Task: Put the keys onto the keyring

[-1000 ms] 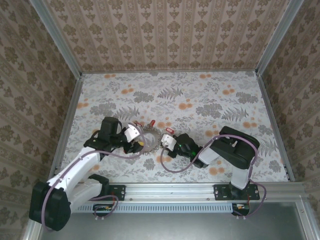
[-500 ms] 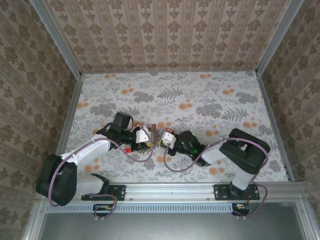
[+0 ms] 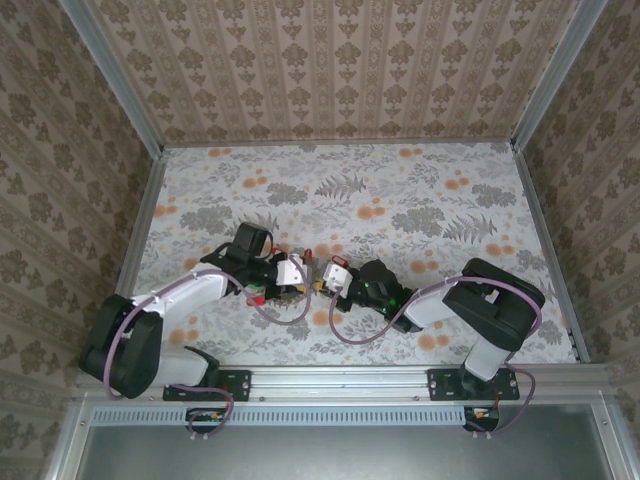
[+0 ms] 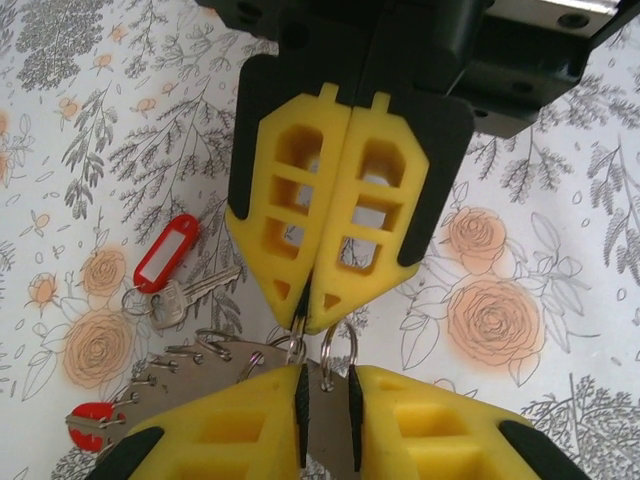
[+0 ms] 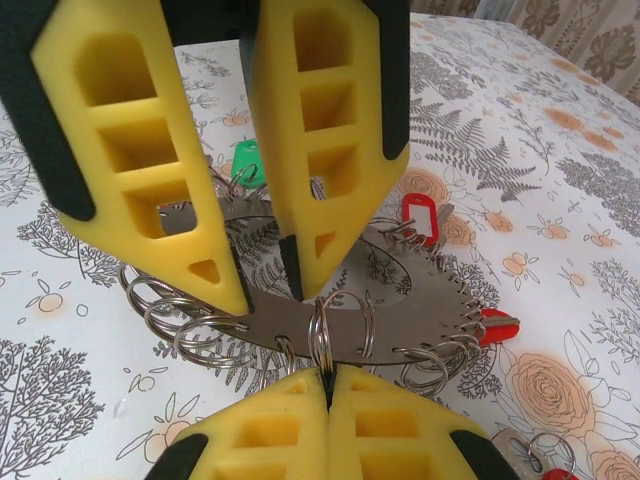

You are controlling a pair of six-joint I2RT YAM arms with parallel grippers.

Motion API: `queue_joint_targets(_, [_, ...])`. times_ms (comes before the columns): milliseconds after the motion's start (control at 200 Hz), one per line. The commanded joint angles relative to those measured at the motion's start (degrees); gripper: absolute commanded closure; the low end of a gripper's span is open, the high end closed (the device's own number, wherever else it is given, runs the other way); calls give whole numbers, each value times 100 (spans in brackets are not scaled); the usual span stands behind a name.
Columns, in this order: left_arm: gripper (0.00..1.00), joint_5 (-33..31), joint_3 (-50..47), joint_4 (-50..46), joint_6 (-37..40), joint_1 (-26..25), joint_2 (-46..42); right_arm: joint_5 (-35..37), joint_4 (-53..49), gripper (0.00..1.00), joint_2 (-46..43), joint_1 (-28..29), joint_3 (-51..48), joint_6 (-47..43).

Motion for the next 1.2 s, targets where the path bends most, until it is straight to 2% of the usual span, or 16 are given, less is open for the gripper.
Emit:
queue_joint_targets(0, [76, -89, 239, -232, 282, 32, -68, -164, 37, 100, -170, -58, 0, -110])
queue_joint_targets(85, [68, -94, 366, -756, 758, 84, -192, -196, 23, 100, -194, -70, -29, -140])
queue_joint_targets(200, [67, -296, 617, -1402, 1257, 164, -171, -235, -65, 100, -254, -73, -31, -231])
queue_joint_targets(395, [67, -176, 736, -931, 1299, 216, 120, -393, -191, 100, -329, -71, 10, -385])
queue_joint_targets(655, [69, -258, 1046, -913, 1744, 5, 708, -385, -318, 100, -347, -82, 72, -582])
queue_joint_targets(885, [76, -336, 1207, -1172, 2105, -69, 870, -403, -420, 100, -365, -102, 130, -598])
queue_joint_targets(1195, [76, -332, 1161, -1253, 2331, -136, 953, -372, -418, 100, -353, -154, 154, -602])
